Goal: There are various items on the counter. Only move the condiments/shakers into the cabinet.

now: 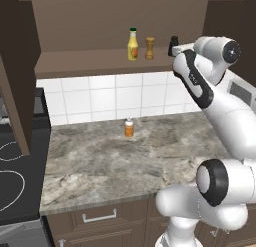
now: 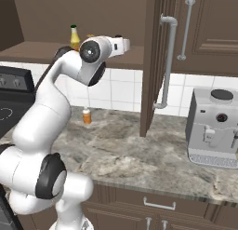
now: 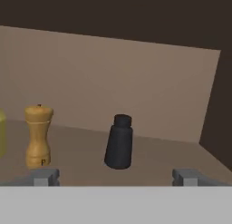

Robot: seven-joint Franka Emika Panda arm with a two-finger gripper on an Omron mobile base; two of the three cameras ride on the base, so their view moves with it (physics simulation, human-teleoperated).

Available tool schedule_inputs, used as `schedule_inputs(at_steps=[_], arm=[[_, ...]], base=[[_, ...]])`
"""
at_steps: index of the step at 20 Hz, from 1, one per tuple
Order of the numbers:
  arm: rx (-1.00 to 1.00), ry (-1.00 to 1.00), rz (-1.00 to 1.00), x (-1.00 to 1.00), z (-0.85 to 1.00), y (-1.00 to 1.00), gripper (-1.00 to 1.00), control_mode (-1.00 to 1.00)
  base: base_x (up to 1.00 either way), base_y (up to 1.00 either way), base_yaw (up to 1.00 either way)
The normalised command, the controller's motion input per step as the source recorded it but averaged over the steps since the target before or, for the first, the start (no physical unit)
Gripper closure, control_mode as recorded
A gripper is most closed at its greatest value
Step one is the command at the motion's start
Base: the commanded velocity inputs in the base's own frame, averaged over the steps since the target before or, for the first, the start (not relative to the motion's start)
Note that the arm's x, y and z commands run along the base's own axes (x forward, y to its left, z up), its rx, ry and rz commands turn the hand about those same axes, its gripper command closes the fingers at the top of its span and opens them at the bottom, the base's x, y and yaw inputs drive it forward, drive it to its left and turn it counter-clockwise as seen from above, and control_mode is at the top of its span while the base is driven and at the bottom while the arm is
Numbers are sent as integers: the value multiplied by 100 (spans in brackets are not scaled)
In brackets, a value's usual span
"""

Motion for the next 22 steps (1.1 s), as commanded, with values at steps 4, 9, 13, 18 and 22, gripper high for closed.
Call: schedule_inputs(at_steps=[4,9,13,18,22], arm=[[0,-1,-2,-100,-55,0,-100,-100],[0,9,0,-100,-75,22,-100,-100],[1,-1,-5,-50,-23,-1,-100,-100],[0,0,0,0,0,0,-100,-100],[0,0,0,0,0,0,-100,-100]], base=[[0,0,0],[0,0,0],[0,0,0],[0,0,0],[0,0,0]])
